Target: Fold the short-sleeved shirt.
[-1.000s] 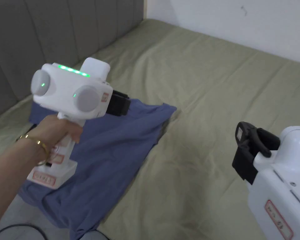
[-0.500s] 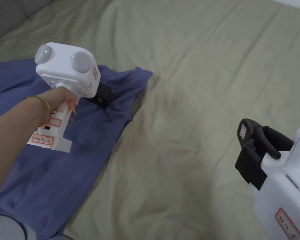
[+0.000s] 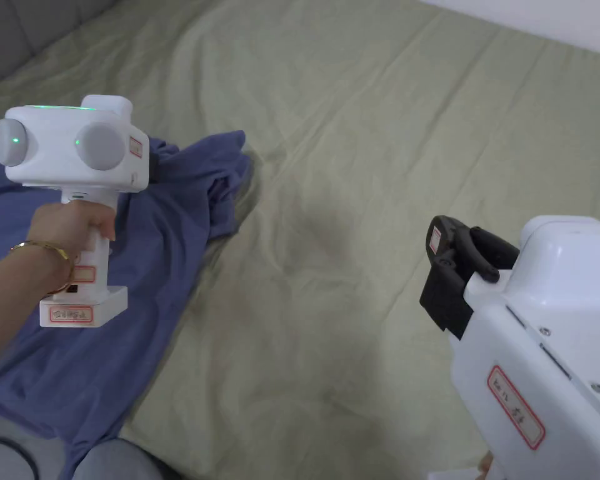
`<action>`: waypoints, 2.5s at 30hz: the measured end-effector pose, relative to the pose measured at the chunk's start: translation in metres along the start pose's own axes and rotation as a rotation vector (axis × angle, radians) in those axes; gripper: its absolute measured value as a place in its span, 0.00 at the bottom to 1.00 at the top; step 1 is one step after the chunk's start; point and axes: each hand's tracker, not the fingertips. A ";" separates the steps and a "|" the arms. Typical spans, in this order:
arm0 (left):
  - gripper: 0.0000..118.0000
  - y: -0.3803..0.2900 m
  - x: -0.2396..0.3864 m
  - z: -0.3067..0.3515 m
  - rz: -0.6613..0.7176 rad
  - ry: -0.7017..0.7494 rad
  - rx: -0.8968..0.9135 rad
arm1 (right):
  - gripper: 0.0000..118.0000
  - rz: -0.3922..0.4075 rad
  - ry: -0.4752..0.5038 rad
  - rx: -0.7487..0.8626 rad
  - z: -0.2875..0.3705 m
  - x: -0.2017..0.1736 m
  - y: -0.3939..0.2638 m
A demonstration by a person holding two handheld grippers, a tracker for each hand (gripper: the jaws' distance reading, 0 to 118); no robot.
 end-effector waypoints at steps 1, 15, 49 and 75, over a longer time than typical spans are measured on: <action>0.01 0.002 -0.004 0.017 0.029 -0.021 0.023 | 0.00 0.007 -0.003 0.022 0.008 -0.001 0.003; 0.01 0.054 0.020 0.289 0.085 -0.231 0.563 | 0.00 0.035 -0.058 0.229 0.128 0.032 0.006; 0.01 -0.120 0.363 0.120 -0.474 -0.421 -0.103 | 0.00 -0.104 -0.513 0.239 0.257 0.142 -0.036; 0.96 -0.092 0.216 0.242 -0.220 -0.290 0.571 | 0.00 -0.048 -0.412 0.218 0.180 0.139 -0.013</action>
